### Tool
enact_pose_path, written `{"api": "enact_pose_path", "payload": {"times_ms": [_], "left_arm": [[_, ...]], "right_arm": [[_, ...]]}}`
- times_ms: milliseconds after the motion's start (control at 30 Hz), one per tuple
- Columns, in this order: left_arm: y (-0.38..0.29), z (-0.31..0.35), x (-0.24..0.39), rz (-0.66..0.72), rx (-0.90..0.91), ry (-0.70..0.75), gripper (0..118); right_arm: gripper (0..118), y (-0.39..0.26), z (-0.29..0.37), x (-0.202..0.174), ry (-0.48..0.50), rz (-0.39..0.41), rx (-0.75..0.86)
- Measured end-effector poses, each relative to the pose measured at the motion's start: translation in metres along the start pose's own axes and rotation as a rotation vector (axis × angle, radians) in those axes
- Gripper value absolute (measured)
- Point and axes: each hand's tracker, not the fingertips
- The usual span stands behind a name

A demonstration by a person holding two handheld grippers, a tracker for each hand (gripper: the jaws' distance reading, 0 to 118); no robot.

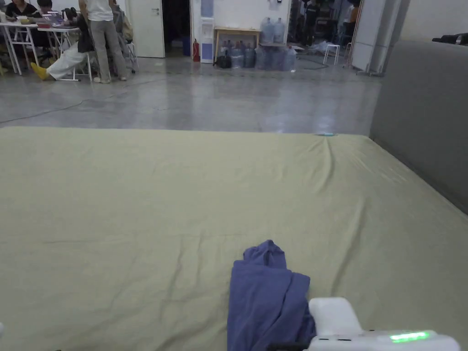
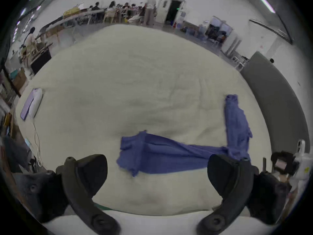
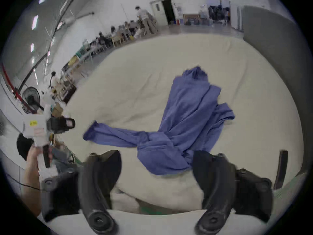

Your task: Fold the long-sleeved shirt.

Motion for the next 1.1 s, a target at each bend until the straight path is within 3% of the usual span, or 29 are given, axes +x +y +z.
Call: {"api": "enact_pose_path", "payload": {"times_ms": [33,67,100,233,400,433,467,500,533,800,833,900,933,1000,1100], "left_arm": [[-0.006,0.006,0.012,-0.049,-0.004,0.01,42],[-0.011,0.008,0.022,-0.092,0.002,0.025,5],[-0.02,0.008,0.032,-0.139,-0.003,0.039,0],[-0.027,-0.01,0.058,-0.16,-0.105,-0.105,0],[0.039,-0.052,0.098,-0.224,-0.119,-0.208,0],[0.061,-0.07,0.113,-0.264,-0.124,-0.228,13],[0.075,-0.085,0.124,-0.286,-0.146,-0.231,66],[0.089,-0.104,0.144,-0.303,-0.181,-0.246,99],[0.106,-0.127,0.159,-0.303,-0.197,-0.281,108],[0.163,-0.291,0.243,-0.102,-0.332,-0.216,104],[0.163,-0.305,0.246,-0.087,-0.341,-0.195,95],[0.156,-0.315,0.253,-0.141,-0.365,-0.13,39],[0.151,-0.317,0.255,-0.162,-0.373,-0.103,31],[0.147,-0.303,0.257,-0.16,-0.302,-0.12,2],[0.146,-0.284,0.259,-0.176,-0.281,-0.122,2]], "right_arm": [[0,-0.009,0.011,0.0,-0.037,-0.017,0.023],[0,-0.017,0.014,0.001,-0.081,-0.024,0.019],[0,-0.025,0.02,0.005,-0.086,-0.04,0.014],[0,-0.053,0.023,0.019,-0.004,-0.14,-0.043],[0,-0.058,0.013,0.024,0.013,-0.154,-0.069],[0,-0.057,0.01,0.024,0.013,-0.151,-0.071],[0,-0.056,0.008,0.024,0.018,-0.153,-0.071],[0,-0.054,0.005,0.026,0.025,-0.16,-0.071],[0,-0.052,0.002,0.027,0.031,-0.171,-0.07],[0,-0.054,-0.028,0.039,0.01,-0.253,-0.1],[0,-0.055,-0.033,0.041,0.009,-0.253,-0.115],[0,-0.056,-0.039,0.046,0.003,-0.263,-0.134],[0,-0.056,-0.041,0.048,-0.001,-0.269,-0.139],[0,-0.053,-0.045,0.053,-0.011,-0.274,-0.148],[0,-0.046,-0.052,0.062,-0.074,-0.282,-0.174]]}}
